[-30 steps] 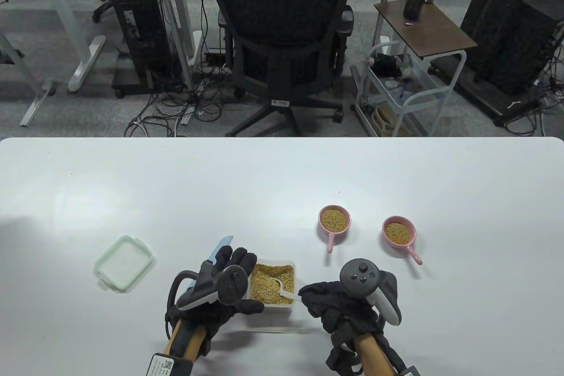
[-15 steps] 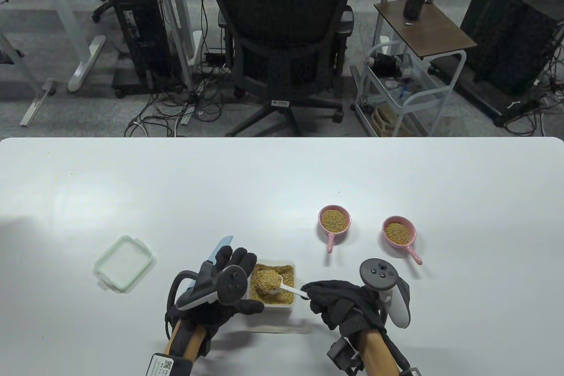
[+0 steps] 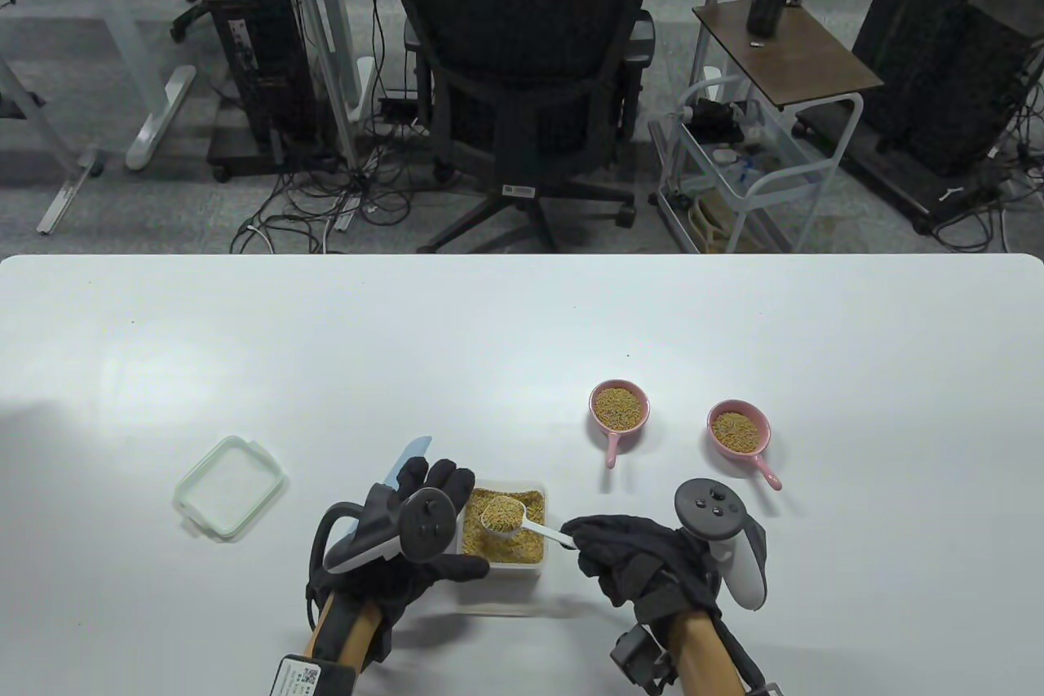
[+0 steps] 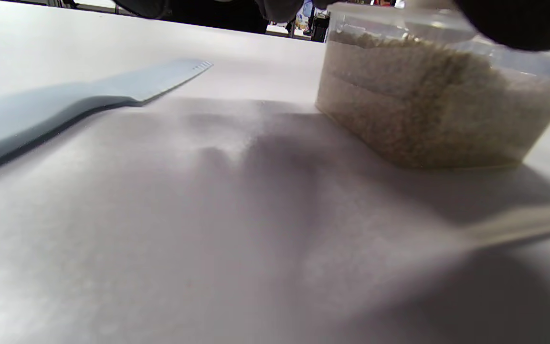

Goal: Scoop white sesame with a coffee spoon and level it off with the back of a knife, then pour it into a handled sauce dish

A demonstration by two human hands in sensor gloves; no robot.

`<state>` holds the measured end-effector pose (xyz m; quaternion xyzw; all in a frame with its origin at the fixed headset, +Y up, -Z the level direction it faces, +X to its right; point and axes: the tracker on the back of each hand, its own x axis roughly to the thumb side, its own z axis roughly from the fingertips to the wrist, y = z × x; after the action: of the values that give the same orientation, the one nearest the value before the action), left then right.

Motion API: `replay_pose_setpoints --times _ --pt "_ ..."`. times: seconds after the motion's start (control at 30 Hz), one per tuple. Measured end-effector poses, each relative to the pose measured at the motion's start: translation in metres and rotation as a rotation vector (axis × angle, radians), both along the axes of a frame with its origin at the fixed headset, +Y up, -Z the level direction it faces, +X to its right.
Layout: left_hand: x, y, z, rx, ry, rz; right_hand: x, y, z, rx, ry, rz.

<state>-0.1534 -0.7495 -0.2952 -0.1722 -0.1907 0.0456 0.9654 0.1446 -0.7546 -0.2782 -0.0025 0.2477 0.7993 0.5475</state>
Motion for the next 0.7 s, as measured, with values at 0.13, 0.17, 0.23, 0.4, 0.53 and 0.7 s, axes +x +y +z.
replay_pose_setpoints --times 0.13,0.17,0.23,0.4,0.53,0.7 --pt "-0.008 0.011 0.002 0.041 0.034 0.047 0.001 0.000 -0.001 0.005 -0.001 0.003" --pt "-0.013 0.016 0.003 0.063 0.062 0.063 0.001 0.000 -0.001 0.007 -0.002 0.003" --pt "-0.025 0.024 0.005 0.116 0.133 0.052 0.001 0.000 -0.001 0.010 -0.004 0.004" --pt "-0.063 0.031 0.007 0.182 0.468 -0.087 0.002 0.000 -0.002 0.012 -0.008 0.015" --pt "-0.075 0.014 0.003 0.056 0.532 -0.220 0.002 -0.001 -0.002 0.010 -0.006 0.019" --pt "-0.071 -0.006 -0.006 -0.041 0.530 -0.352 0.001 0.000 -0.001 0.014 -0.006 0.018"
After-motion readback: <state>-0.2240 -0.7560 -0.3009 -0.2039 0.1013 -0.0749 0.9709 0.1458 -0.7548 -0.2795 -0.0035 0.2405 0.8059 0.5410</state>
